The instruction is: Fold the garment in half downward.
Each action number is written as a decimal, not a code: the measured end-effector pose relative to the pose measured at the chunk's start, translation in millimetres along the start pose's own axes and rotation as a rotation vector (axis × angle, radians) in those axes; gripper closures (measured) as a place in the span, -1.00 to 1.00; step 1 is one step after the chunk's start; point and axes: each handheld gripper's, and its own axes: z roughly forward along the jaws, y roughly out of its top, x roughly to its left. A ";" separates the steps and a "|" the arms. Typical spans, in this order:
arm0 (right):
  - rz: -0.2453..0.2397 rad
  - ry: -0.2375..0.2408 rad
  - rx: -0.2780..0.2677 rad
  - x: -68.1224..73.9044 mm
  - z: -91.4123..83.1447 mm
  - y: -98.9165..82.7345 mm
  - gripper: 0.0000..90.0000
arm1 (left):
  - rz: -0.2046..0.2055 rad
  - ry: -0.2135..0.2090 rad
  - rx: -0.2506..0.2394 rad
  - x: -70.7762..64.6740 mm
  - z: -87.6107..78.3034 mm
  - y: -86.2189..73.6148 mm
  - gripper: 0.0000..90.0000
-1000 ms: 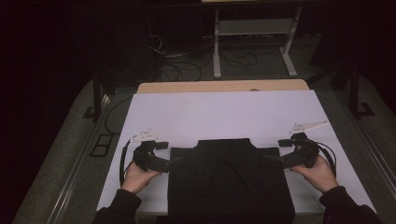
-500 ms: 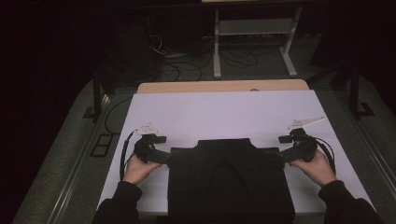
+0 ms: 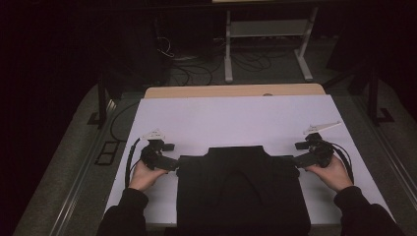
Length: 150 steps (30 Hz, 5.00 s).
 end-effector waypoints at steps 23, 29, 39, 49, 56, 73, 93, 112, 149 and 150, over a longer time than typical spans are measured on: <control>0.021 0.020 0.024 -18.4 5.0 -7.2 -0.53 | -0.016 -0.008 0.053 15.7 7.0 -4.4 -0.70; 0.030 0.012 0.037 -22.2 8.1 -8.2 -0.37 | -0.009 -0.022 0.062 15.4 9.7 -3.7 -0.57; 0.032 0.006 0.057 -26.1 10.2 -10.1 -0.12 | 0.017 -0.025 0.074 13.6 13.1 -3.3 -0.27; 0.023 -0.010 0.071 -24.8 11.9 -10.4 -0.02 | 0.011 -0.018 0.100 14.4 17.0 -4.2 0.04; 0.011 -0.012 0.080 -23.2 12.8 -10.2 0.11 | 0.013 -0.004 0.114 12.8 18.5 -3.8 0.15; 0.038 -0.010 0.092 -24.6 11.3 -10.0 0.80 | 0.001 0.012 0.137 11.9 21.8 -4.1 0.59; 0.029 -0.039 0.094 -21.6 10.3 -8.5 0.94 | 0.050 0.080 0.180 4.2 20.2 2.8 0.93; 0.017 -0.110 0.037 -10.6 7.7 0.0 0.94 | 0.071 0.165 0.138 2.4 10.0 11.8 0.94; 0.021 -0.126 -0.038 -11.1 3.9 24.9 0.94 | 0.114 0.231 0.142 12.7 0.5 43.5 0.94; 0.023 -0.127 -0.039 -11.6 4.3 25.5 0.94 | 0.113 0.234 0.139 12.7 0.0 45.0 0.94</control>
